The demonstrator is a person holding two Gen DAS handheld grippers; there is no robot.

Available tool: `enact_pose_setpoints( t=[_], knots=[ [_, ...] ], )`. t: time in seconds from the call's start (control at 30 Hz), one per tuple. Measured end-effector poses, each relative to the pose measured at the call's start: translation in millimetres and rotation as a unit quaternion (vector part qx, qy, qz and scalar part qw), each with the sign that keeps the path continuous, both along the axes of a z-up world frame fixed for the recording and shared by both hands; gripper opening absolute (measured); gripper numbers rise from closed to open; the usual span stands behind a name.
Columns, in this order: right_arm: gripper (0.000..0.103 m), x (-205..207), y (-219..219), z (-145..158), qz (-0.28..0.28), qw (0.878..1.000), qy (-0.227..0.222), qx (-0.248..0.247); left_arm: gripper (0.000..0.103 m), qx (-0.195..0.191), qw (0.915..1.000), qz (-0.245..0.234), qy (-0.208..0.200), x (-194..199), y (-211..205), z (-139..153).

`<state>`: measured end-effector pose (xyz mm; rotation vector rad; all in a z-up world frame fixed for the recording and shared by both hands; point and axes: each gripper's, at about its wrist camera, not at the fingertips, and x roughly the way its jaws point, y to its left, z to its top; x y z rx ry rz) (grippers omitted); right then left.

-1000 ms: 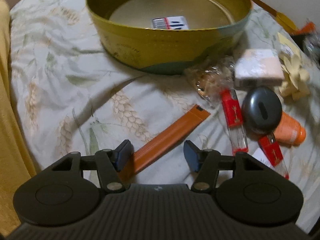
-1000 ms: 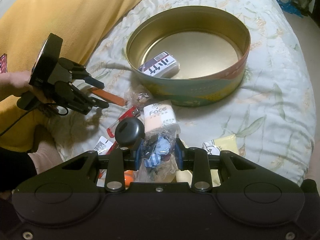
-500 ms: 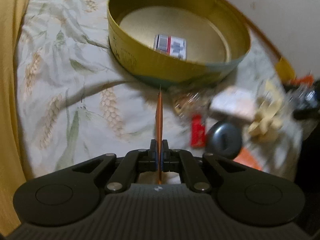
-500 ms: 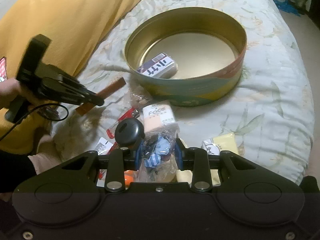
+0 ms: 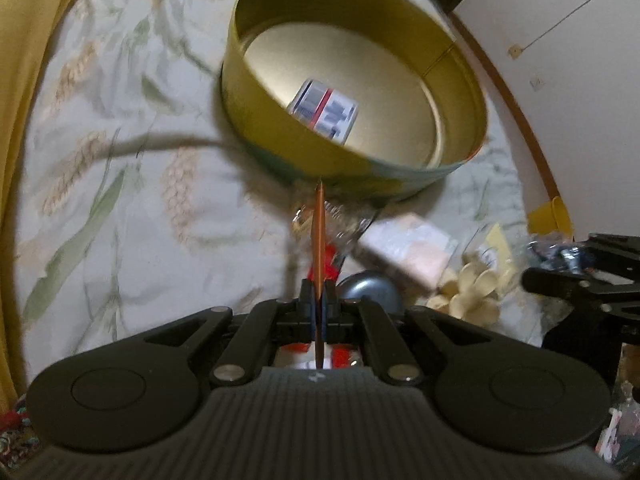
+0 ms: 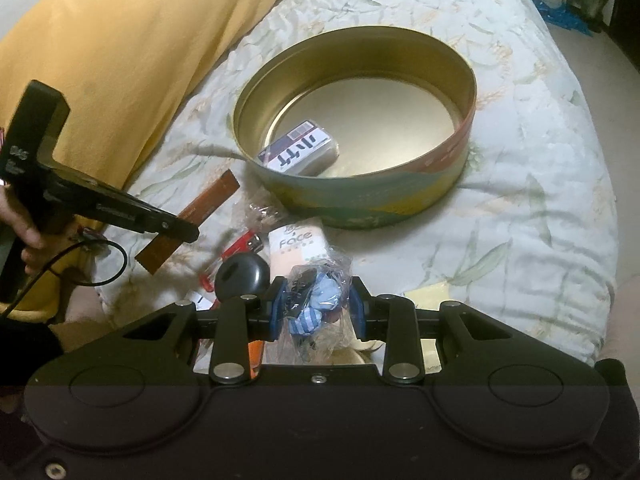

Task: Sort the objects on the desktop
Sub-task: 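Lift the orange strap with the left gripper while the right gripper carries the clear bag toward the tin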

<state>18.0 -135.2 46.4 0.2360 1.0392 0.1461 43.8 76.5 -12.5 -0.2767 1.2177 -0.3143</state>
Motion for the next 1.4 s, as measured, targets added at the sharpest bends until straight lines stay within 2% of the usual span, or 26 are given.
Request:
enact_pose_setpoints(
  t=[0.1, 0.23, 0.67, 0.73, 0.77, 0.83, 0.9, 0.97, 1.03, 1.1, 1.17, 1.23, 1.33, 1.4],
  knots=[
    [0.031, 5, -4, 1, -0.003, 1.000, -0.001, -0.004, 0.006, -0.012, 0.9993, 0.009, -0.033, -3, -3, 12],
    [0.031, 13, -9, 5, -0.006, 1.000, -0.006, -0.004, 0.008, -0.022, 0.9978, 0.028, -0.055, -4, -4, 15],
    [0.031, 47, -15, 18, -0.006, 1.000, -0.016, -0.005, 0.002, -0.007, 0.9997, 0.020, -0.010, -7, 1, 9],
    [0.031, 48, -14, 20, -0.004, 1.000, -0.020, -0.002, 0.009, -0.012, 0.9998, 0.018, 0.004, -7, 3, 2],
    [0.031, 48, -14, 20, -0.004, 1.000, -0.020, -0.002, 0.028, -0.011, 0.9998, 0.014, 0.011, -8, 4, -3],
    [0.031, 47, -13, 18, -0.003, 1.000, -0.019, 0.001, 0.035, -0.002, 0.9996, 0.013, 0.024, -11, 4, -13],
    [0.031, 46, -13, 13, -0.002, 1.000, -0.014, 0.006, 0.054, 0.000, 0.9993, 0.014, 0.034, -13, 3, -22],
    [0.031, 44, -13, 9, -0.002, 1.000, -0.010, 0.010, 0.061, -0.011, 0.9987, 0.019, 0.046, -14, 2, -30],
    [0.031, 44, -12, 6, -0.001, 1.000, -0.008, 0.011, 0.064, -0.017, 0.9981, 0.021, 0.056, -12, -1, -36],
    [0.031, 43, -13, 5, -0.001, 1.000, -0.008, 0.011, 0.072, -0.008, 0.9982, 0.025, 0.053, -8, -5, -37],
    [0.031, 43, -13, 5, 0.000, 1.000, -0.008, 0.012, 0.073, 0.005, 0.9980, 0.036, 0.052, -5, -6, -40],
    [0.031, 41, -13, 5, 0.000, 1.000, -0.008, 0.014, 0.072, -0.002, 0.9969, 0.055, 0.057, -3, -2, -44],
    [0.031, 41, -12, 4, 0.003, 1.000, -0.008, 0.015, 0.051, -0.019, 0.9942, 0.082, 0.066, 0, 9, -51],
    [0.031, 40, -10, 2, 0.004, 1.000, -0.007, 0.015, 0.024, -0.030, 0.9919, 0.097, 0.077, -1, 16, -57]
  ],
)
